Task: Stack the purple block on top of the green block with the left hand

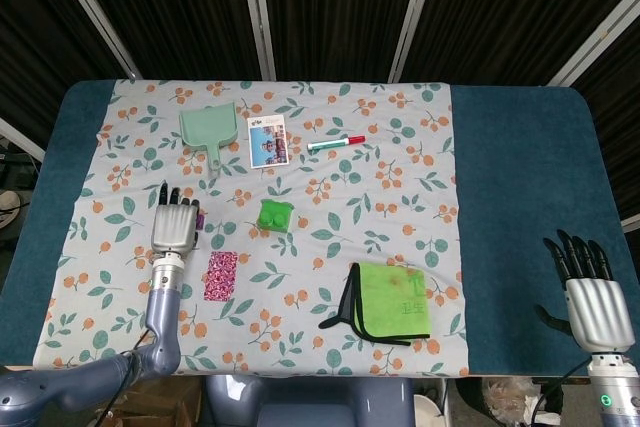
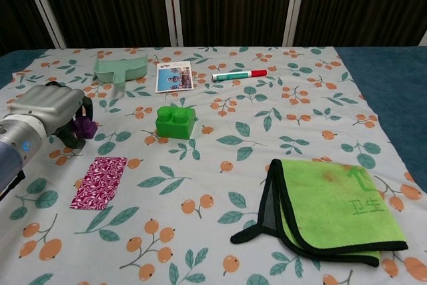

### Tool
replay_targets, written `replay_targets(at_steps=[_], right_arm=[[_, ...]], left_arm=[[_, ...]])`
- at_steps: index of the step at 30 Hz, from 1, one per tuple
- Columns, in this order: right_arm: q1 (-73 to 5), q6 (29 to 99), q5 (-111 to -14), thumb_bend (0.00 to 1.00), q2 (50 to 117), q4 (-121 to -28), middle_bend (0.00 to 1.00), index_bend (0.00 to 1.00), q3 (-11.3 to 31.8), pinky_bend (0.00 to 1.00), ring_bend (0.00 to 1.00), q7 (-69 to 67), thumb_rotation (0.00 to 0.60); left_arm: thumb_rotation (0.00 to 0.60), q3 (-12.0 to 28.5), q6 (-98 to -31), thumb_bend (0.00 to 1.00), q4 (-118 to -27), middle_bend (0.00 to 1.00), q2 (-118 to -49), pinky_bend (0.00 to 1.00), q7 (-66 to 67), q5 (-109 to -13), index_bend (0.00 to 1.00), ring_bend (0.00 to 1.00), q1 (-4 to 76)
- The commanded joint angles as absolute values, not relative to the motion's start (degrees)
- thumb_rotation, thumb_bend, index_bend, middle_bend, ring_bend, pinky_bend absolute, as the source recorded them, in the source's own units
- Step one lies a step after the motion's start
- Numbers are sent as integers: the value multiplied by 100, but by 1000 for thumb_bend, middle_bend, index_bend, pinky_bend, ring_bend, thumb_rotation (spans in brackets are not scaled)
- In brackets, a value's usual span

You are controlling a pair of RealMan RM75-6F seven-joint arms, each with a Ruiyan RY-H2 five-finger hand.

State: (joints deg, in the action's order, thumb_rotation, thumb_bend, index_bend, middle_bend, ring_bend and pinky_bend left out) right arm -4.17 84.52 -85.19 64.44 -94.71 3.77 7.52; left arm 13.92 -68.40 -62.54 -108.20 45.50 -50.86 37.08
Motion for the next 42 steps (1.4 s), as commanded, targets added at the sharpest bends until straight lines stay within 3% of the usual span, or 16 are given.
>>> replay_targets(at_steps=[1, 20, 32, 42], right_arm=[[-413, 8463, -8521, 167, 6444, -9475, 46, 101, 378, 36, 7, 753, 600], [-405, 8476, -8496, 168, 6443, -9475, 46, 101, 385, 36, 7, 724, 600], [-401, 8477, -8508, 167, 6430, -9458, 46, 101, 377, 36, 7, 668, 600], [-407, 8481, -8531, 168, 6435, -9476, 46, 101, 373, 36, 7, 678, 600]], left_arm=[[600, 1399, -6846, 290, -6262, 404, -10820, 0, 4571, -5071, 412, 134, 3699], [600, 1436, -6968, 325, -6293, 459, -10850, 17, 4726, -5073, 509, 151, 3659], [600, 1464, -7105, 399, -6314, 498, -10848, 54, 4858, -5122, 580, 169, 3651], [600, 1640, -7196, 477, -6559, 502, -10741, 57, 4986, -4959, 582, 173, 3627]])
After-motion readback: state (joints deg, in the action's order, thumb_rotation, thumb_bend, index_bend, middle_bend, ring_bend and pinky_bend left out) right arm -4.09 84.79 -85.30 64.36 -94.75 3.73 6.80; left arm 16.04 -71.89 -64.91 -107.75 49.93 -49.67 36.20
